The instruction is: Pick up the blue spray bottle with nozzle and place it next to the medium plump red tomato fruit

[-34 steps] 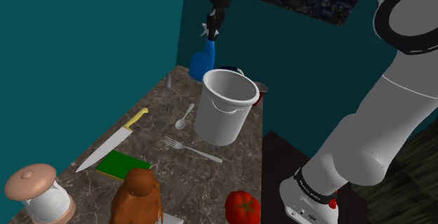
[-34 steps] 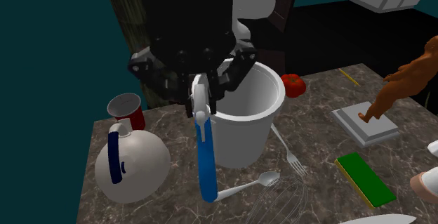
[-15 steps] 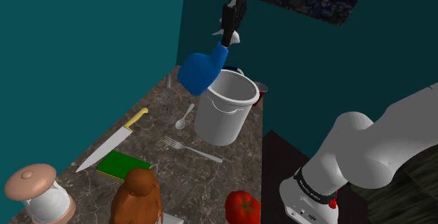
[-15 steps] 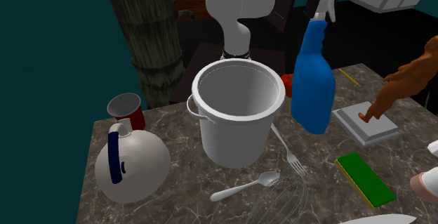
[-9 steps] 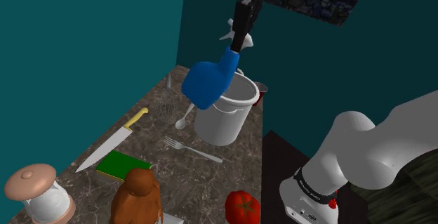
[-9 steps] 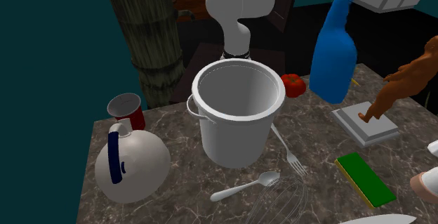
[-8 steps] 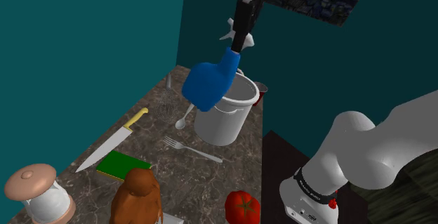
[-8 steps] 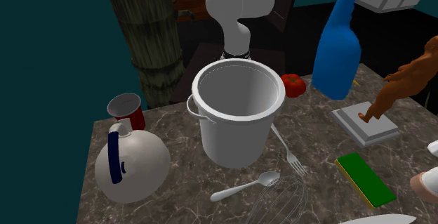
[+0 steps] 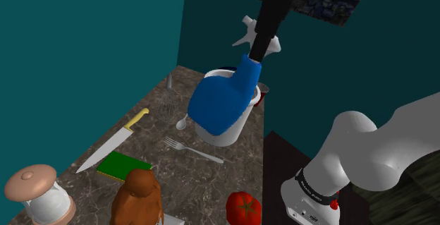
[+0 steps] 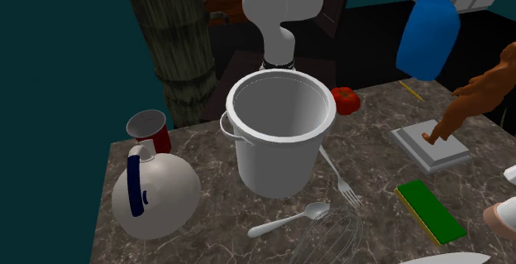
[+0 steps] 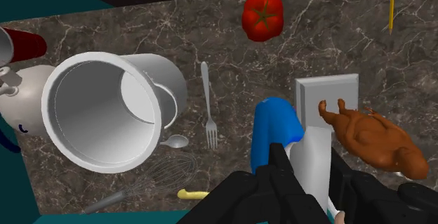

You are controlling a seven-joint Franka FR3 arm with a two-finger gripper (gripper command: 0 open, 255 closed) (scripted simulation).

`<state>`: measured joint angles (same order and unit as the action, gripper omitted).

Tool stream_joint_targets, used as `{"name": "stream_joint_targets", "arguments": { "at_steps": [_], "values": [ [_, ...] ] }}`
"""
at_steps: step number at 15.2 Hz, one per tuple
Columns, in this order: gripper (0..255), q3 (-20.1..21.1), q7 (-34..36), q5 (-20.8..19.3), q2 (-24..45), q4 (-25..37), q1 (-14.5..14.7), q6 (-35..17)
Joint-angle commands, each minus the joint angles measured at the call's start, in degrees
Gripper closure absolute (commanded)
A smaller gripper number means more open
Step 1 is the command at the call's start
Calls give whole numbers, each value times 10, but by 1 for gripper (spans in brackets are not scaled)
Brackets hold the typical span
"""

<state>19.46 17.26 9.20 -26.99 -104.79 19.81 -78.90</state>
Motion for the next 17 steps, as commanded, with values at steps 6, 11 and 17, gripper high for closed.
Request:
{"name": "stream_joint_targets", "arguments": {
  "at_steps": [6, 11, 17],
  "values": [
    [255, 73, 105, 28, 16, 76, 20, 47],
    [255, 113, 158, 39, 27, 99, 28, 51],
    [255, 110, 147, 48, -1, 27, 33, 6]
  ]
}}
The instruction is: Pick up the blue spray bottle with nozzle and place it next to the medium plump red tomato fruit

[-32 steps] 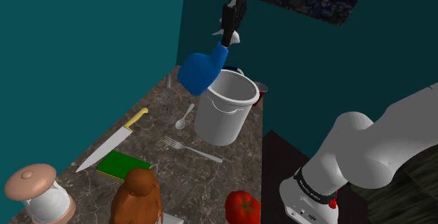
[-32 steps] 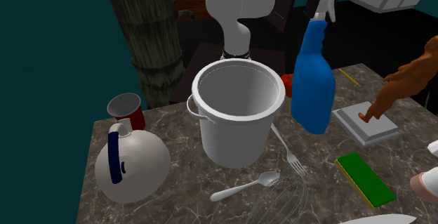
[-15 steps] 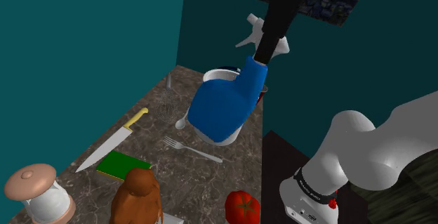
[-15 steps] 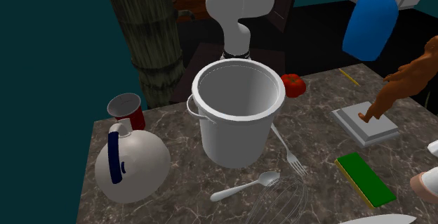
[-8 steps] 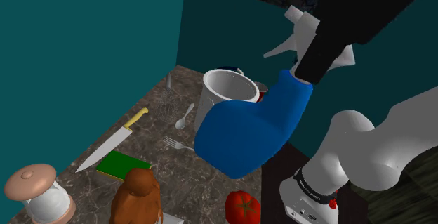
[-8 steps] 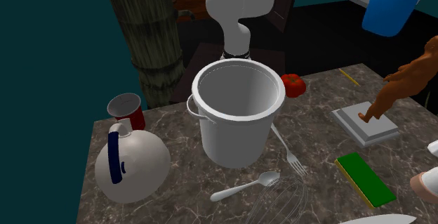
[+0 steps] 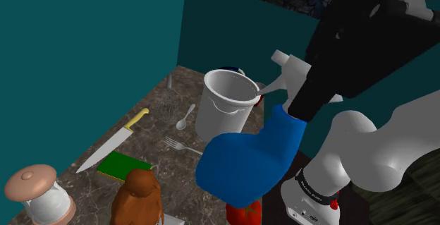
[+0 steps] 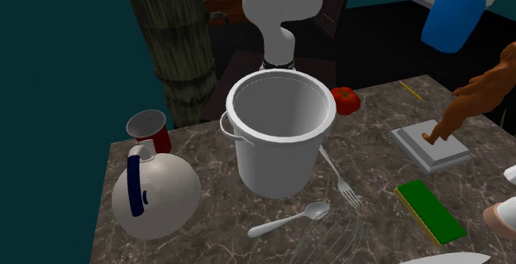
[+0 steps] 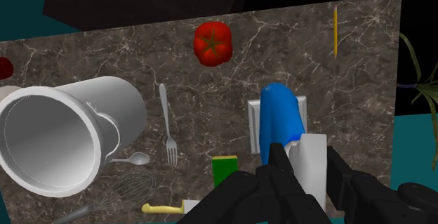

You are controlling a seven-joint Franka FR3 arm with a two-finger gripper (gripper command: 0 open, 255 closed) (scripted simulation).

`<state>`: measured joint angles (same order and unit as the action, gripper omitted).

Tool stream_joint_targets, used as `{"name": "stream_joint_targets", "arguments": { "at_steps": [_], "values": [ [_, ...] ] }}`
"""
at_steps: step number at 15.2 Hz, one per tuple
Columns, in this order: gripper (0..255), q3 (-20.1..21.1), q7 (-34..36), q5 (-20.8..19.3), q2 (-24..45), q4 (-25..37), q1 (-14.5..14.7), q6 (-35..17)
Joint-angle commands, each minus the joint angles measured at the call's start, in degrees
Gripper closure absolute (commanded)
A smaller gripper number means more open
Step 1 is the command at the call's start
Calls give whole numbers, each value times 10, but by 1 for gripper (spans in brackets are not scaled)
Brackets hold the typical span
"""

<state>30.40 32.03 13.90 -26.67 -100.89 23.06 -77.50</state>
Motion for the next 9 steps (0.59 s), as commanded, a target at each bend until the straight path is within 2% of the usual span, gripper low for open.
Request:
{"name": "stream_joint_targets", "arguments": {
  "at_steps": [1, 9],
  "values": [
    [255, 0, -3, 3, -8, -23, 2, -16],
    [255, 2, -13, 14, -35, -107, 9, -74]
  ]
}}
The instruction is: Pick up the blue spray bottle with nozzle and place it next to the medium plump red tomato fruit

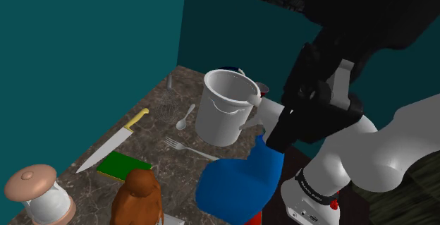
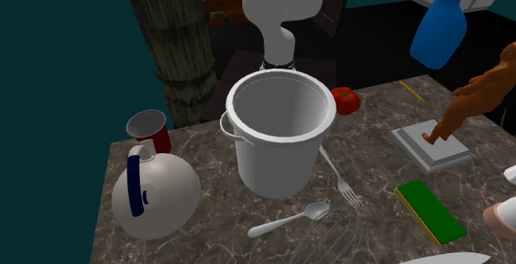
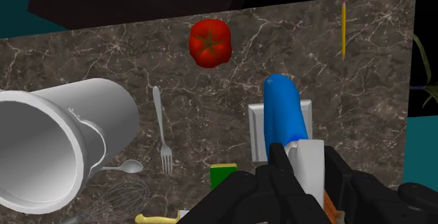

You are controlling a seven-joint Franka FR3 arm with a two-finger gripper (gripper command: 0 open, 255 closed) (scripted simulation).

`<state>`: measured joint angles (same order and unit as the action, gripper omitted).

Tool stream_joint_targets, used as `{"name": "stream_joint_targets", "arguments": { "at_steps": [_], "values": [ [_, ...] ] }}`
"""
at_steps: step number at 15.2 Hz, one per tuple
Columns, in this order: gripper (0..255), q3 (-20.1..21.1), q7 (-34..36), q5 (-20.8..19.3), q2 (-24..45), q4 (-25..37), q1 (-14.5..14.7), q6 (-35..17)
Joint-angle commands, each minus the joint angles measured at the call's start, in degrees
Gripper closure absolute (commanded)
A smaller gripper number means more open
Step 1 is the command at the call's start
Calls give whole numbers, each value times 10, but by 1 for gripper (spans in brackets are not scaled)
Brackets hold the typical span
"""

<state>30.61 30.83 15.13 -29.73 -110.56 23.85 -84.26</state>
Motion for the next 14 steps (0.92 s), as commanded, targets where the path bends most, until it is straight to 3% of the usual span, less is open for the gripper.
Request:
{"name": "stream_joint_targets", "arguments": {
  "at_steps": [1, 14],
  "values": [
    [255, 0, -2, 3, -7, -20, 2, -13],
    [255, 14, -14, 21, -31, -136, 12, -107]
  ]
}}
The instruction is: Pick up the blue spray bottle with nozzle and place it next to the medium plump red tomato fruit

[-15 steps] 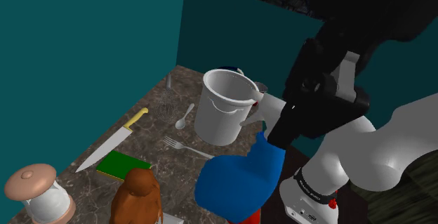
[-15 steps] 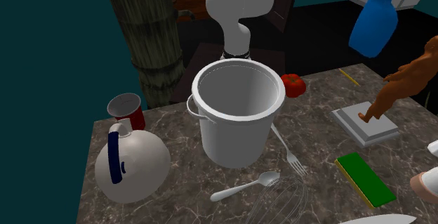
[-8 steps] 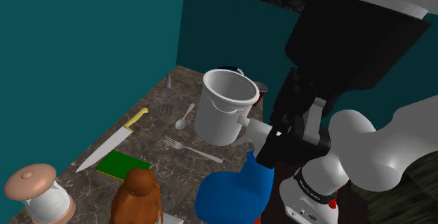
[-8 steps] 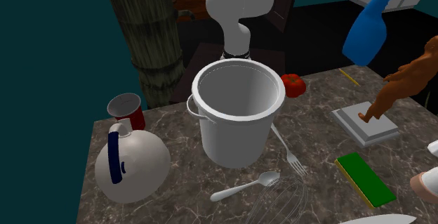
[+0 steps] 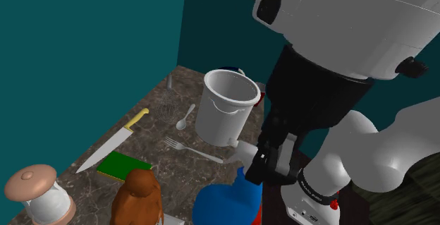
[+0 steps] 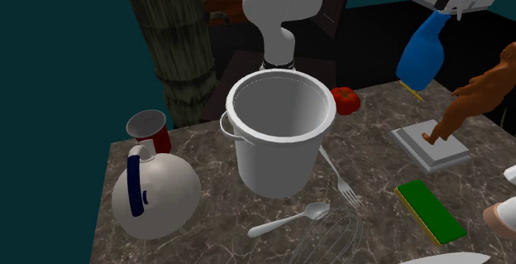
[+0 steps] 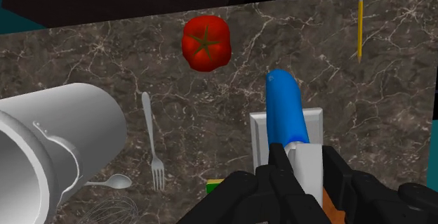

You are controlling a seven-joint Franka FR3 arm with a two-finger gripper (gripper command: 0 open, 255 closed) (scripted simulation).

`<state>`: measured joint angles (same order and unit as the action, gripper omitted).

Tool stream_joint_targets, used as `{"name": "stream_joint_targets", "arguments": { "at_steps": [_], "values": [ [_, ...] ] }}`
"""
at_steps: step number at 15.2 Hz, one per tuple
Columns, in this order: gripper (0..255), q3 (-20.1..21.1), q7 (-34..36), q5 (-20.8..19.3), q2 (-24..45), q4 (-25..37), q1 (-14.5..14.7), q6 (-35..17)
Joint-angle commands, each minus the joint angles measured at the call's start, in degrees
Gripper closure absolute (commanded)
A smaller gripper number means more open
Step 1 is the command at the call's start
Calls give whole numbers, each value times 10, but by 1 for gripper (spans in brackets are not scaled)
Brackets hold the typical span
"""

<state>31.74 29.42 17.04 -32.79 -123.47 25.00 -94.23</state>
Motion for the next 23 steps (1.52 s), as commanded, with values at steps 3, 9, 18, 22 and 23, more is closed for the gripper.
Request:
{"name": "stream_joint_targets", "arguments": {
  "at_steps": [3, 9, 18, 22, 23],
  "values": [
    [255, 7, -1, 5, -2, -31, 3, -30],
    [255, 18, -4, 13, -3, -77, 6, -75],
    [255, 37, -7, 25, 5, -138, 9, -145],
    [255, 47, -7, 30, 13, -162, 10, -177],
    [255, 50, -7, 31, 16, -168, 10, -186]
  ]
}}
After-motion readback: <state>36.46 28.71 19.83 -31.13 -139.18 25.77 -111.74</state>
